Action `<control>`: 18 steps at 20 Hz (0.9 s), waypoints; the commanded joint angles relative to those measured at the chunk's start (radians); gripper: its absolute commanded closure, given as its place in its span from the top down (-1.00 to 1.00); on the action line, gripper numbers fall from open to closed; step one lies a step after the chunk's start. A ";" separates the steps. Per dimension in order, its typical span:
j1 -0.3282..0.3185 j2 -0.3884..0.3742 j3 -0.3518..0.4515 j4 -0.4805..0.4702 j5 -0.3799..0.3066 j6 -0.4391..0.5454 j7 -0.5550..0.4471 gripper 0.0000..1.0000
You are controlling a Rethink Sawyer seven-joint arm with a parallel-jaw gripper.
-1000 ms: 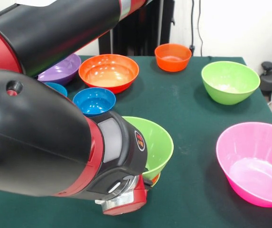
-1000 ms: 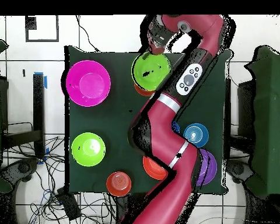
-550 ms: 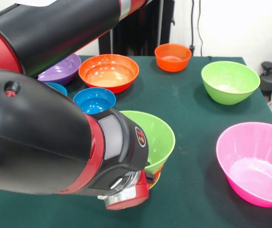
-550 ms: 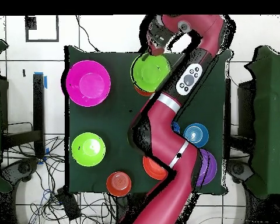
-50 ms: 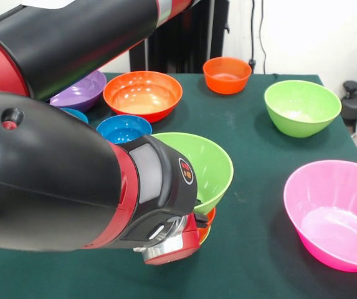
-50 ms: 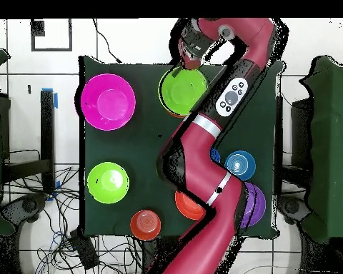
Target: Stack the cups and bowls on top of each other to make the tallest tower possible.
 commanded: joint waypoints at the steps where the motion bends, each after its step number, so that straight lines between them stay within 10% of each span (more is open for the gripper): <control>1: 0.020 -0.012 -0.125 -0.144 -0.041 0.067 -0.135 -1.00; 18: 0.032 -0.002 -0.145 -0.140 -0.026 0.057 -0.138 -1.00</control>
